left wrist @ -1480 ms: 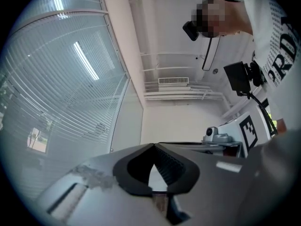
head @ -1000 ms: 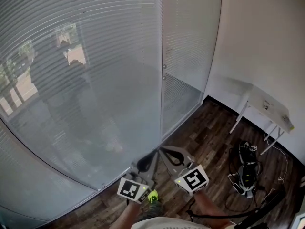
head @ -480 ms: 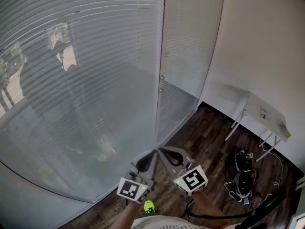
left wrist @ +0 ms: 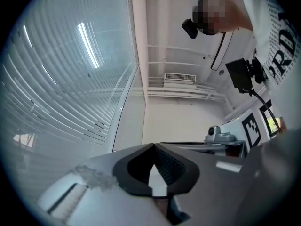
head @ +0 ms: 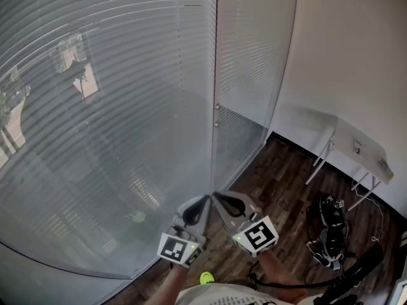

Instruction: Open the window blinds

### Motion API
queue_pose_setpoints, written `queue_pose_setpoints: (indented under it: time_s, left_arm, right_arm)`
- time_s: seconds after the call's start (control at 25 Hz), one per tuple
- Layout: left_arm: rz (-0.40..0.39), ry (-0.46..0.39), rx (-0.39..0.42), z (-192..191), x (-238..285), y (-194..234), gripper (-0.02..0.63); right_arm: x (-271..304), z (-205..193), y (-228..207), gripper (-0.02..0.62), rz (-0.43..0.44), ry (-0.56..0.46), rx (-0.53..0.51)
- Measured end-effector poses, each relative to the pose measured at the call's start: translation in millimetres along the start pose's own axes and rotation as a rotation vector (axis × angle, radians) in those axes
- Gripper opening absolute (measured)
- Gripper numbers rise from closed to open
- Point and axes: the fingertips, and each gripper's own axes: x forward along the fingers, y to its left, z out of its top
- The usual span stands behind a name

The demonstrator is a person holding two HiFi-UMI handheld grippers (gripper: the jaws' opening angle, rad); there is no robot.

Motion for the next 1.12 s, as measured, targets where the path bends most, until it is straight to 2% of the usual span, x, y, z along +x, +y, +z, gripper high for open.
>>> queue_pose_setpoints:
  time_s: [0.32,0.6,0.84,1.12]
  left_arm:
    - [0.001,-0.003,-0.02,-12.3,22.8,21.8,-0.009]
    - [0.064,-0.003,-0.016,-21.5,44.1,59.2,-0.009]
    - [0.109,-0.005,0.007,-25.0,89.4,83.9,-0.009]
    - [0.126,-0.024,0.038,-33.6,154.8,113.0,-0.009]
  right_arm:
    - [23.1,-15.5,-23.8,0.006,0.012,0.009,-0.003]
    - [60.0,-29.6,-44.9,0.006,0.072,0.012,-0.001]
    - [85.5,-35.6,-89.8,0.006,0.114,0.002,-0.014]
    - [115.4,-46.5,-154.3,0.006,0.129,0.004,-0.038]
